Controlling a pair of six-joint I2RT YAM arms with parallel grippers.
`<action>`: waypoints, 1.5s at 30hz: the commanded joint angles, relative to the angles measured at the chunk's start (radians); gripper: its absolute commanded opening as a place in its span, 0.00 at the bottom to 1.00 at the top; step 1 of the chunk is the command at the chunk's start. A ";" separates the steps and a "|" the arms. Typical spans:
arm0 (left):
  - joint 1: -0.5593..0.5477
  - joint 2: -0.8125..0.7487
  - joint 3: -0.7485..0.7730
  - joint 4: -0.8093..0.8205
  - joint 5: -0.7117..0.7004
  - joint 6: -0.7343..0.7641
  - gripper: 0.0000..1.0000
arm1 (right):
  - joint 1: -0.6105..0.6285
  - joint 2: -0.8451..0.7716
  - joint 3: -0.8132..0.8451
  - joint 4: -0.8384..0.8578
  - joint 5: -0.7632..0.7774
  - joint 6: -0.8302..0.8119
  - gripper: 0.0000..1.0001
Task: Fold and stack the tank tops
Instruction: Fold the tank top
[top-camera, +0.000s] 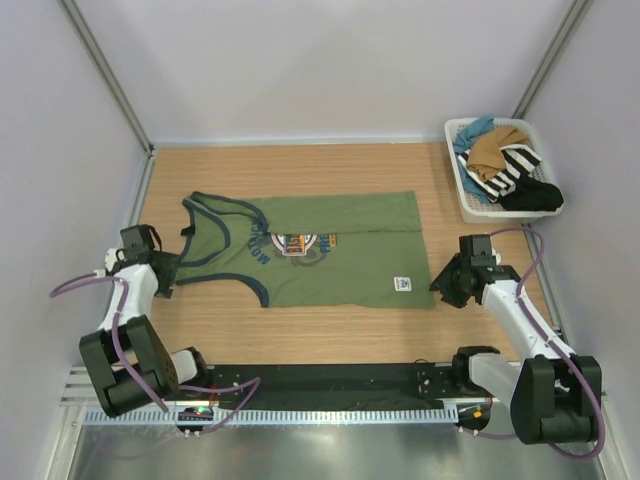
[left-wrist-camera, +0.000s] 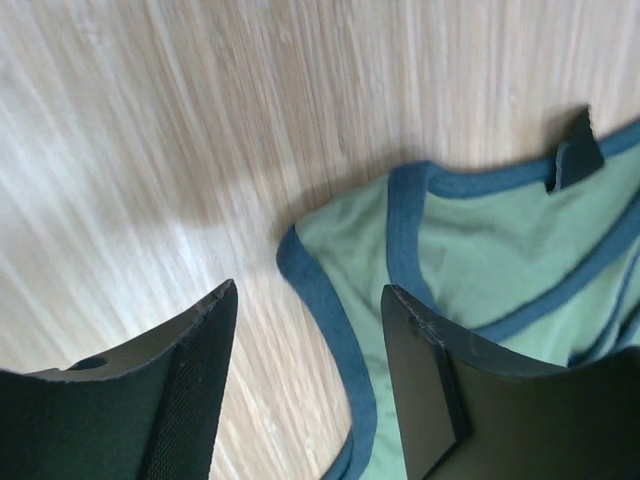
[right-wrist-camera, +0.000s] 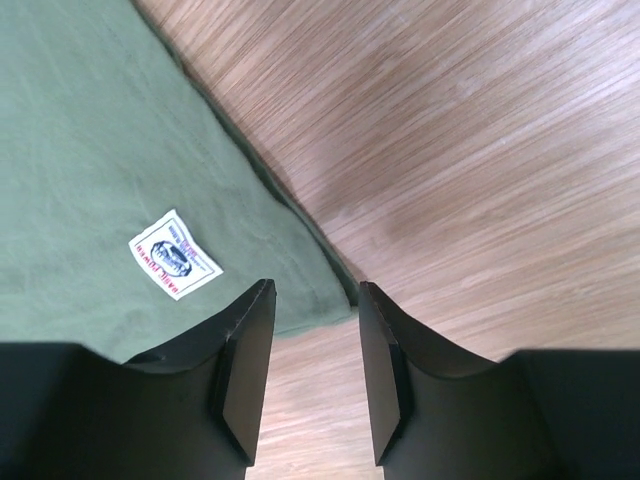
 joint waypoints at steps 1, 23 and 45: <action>0.007 -0.103 0.034 -0.118 -0.007 0.024 0.62 | -0.003 -0.042 0.043 -0.070 -0.023 0.001 0.46; -0.829 -0.200 -0.054 -0.207 -0.046 -0.256 0.59 | 0.000 0.010 -0.080 0.016 -0.049 0.024 0.40; -0.967 -0.017 -0.087 -0.055 -0.064 -0.376 0.48 | -0.002 0.031 -0.067 0.065 -0.069 0.027 0.02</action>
